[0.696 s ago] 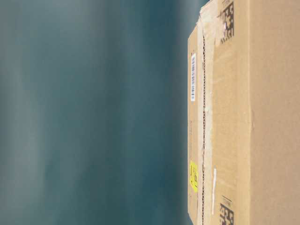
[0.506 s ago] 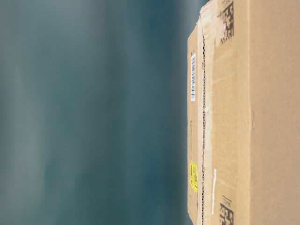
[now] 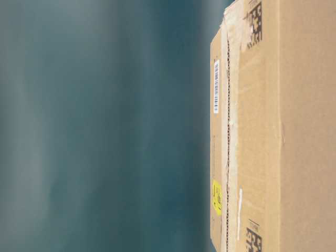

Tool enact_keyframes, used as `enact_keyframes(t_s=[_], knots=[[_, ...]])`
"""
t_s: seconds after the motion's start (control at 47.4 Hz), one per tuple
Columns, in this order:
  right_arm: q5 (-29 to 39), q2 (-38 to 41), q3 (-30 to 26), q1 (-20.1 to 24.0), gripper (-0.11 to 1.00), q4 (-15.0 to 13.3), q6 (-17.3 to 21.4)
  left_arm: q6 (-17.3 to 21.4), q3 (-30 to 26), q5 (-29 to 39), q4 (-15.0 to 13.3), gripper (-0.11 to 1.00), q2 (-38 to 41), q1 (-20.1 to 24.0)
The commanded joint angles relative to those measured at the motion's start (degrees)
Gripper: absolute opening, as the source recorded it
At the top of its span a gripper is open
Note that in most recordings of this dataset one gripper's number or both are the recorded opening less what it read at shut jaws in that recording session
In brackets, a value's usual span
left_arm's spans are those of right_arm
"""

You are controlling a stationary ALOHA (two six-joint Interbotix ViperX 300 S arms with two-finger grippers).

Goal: Apply tape along the seams of the closed cardboard box to seal it securely.
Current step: 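Move the left gripper down toward the tan tape roll's free end, then pinch the raised tape end with the left gripper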

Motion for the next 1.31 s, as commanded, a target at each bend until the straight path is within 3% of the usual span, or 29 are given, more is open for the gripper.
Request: enact_keyframes(t_s=[0.0, 0.148, 0.274, 0.485, 0.675, 0.886, 1.075, 1.286], knots=[[-0.3, 0.5, -1.9, -0.2, 0.00, 0.1, -0.3, 4.2, -4.3, -0.9, -0.2, 0.00, 5.5, -1.3], [0.8, 0.4, -2.8, -0.2, 0.00, 0.0, -0.5, 12.0, -12.1, 3.4, -0.3, 0.01, 16.5, -3.3], [1.6, 0.3, -3.2, -0.2, 0.00, 0.0, -0.6, 21.1, -19.4, 13.0, -0.3, 0.03, 24.7, -4.8], [2.6, 0.4, -3.2, -0.2, 0.00, 0.0, -0.4, 35.2, -29.3, 26.8, -0.4, 0.33, 34.5, -5.1], [3.3, 0.6, -3.1, -0.2, 0.00, 0.0, -0.4, 38.8, -35.4, 29.7, -0.4, 0.41, 39.4, -5.3], [4.2, 0.6, -3.1, -0.2, 0.00, 0.0, -0.4, 42.7, -39.7, 29.7, -0.4, 0.70, 44.2, -5.3], [5.0, 0.7, -3.0, -0.2, 0.00, 0.0, -0.5, 46.6, -43.2, 29.4, -0.4, 0.69, 49.0, -5.3], [5.8, 0.7, -3.0, -0.2, 0.00, 0.0, -0.5, 47.2, -44.6, 27.9, -0.4, 0.69, 51.3, -5.3]])
